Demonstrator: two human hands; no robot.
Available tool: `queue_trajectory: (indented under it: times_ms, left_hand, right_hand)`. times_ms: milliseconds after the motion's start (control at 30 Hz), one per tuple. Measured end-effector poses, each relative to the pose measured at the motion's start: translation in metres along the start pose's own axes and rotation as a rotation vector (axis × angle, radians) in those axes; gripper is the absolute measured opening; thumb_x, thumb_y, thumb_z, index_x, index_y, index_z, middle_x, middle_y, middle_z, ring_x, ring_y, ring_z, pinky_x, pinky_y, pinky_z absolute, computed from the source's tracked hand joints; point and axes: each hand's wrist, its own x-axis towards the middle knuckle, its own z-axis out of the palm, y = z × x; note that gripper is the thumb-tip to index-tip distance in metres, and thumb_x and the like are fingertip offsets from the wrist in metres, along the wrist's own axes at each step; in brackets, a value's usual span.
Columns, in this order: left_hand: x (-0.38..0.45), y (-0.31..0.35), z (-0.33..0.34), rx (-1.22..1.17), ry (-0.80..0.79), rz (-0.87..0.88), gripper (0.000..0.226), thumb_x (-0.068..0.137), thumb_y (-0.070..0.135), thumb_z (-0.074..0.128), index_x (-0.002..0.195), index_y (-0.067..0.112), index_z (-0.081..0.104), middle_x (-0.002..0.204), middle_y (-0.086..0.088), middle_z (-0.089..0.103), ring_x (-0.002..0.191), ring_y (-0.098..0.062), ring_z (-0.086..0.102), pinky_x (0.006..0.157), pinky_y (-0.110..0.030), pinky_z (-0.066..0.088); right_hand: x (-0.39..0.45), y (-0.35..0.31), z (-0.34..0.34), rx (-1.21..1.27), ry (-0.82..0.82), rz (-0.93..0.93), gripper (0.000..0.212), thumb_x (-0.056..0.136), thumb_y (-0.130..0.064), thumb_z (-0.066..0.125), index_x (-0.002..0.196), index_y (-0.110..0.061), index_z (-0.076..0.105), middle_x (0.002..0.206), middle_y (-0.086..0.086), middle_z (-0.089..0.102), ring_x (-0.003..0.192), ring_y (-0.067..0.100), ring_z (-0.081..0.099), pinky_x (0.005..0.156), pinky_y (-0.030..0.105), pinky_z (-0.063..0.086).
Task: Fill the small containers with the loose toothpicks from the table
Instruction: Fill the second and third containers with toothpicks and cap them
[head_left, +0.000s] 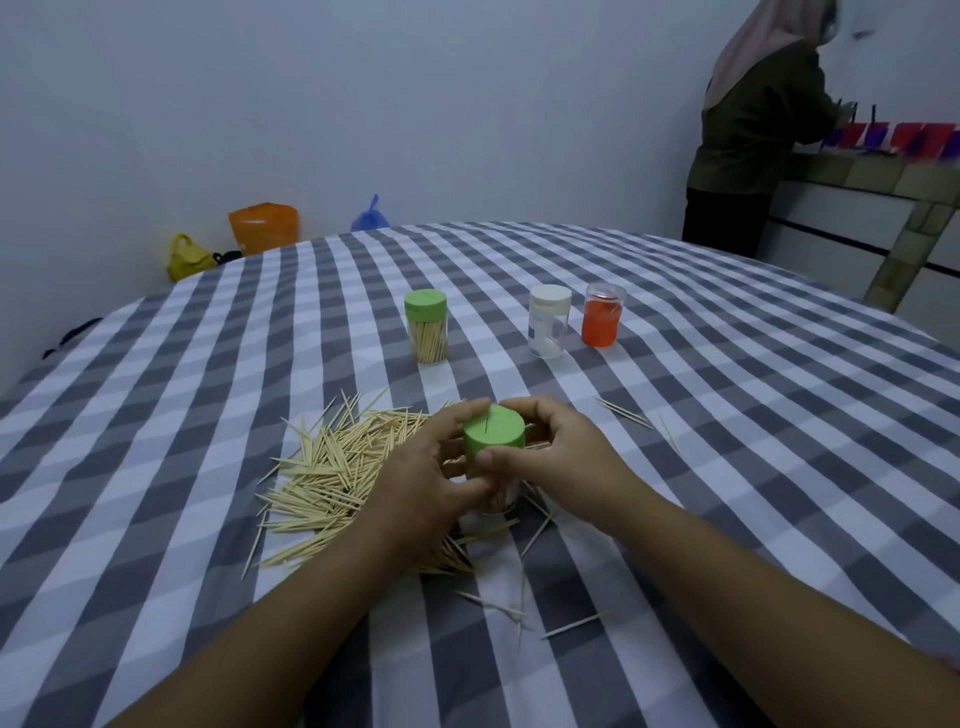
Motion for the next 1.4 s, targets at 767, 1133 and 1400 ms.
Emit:
queue_trajectory:
  times_ms: [767, 1133, 1400]
  left_hand:
    - [0.149, -0.005, 0.016, 0.090, 0.309, -0.041, 0.056, 0.076, 0.023, 0.079, 0.122, 0.038, 0.050, 0.113, 0.005, 0.052, 0.102, -0.012, 0.056, 0.083, -0.028, 0.053]
    - [0.163, -0.027, 0.023, 0.131, 0.247, -0.078, 0.086, 0.078, 0.020, 0.076, 0.146, 0.037, 0.026, 0.120, 0.011, 0.044, 0.112, -0.011, 0.048, 0.096, -0.030, 0.045]
    - [0.099, -0.025, 0.020, 0.126, 0.153, -0.051, 0.084, 0.079, 0.022, 0.076, 0.146, 0.034, 0.027, 0.139, 0.006, 0.045, 0.124, -0.009, 0.045, 0.100, -0.030, 0.046]
  right_hand:
    - [0.132, 0.012, -0.052, 0.064, 0.456, -0.012, 0.080, 0.081, -0.022, 0.073, 0.145, -0.023, 0.025, 0.144, 0.004, 0.037, 0.128, 0.021, 0.042, 0.097, 0.032, 0.041]
    - [0.152, 0.021, -0.046, 0.039, 0.472, -0.022, 0.073, 0.080, -0.018, 0.073, 0.140, -0.029, 0.032, 0.135, -0.001, 0.045, 0.120, 0.017, 0.046, 0.101, 0.043, 0.045]
    - [0.080, 0.001, -0.041, 0.033, 0.308, 0.013, 0.069, 0.077, -0.012, 0.075, 0.130, -0.029, 0.035, 0.122, -0.005, 0.051, 0.113, 0.015, 0.052, 0.091, 0.031, 0.049]
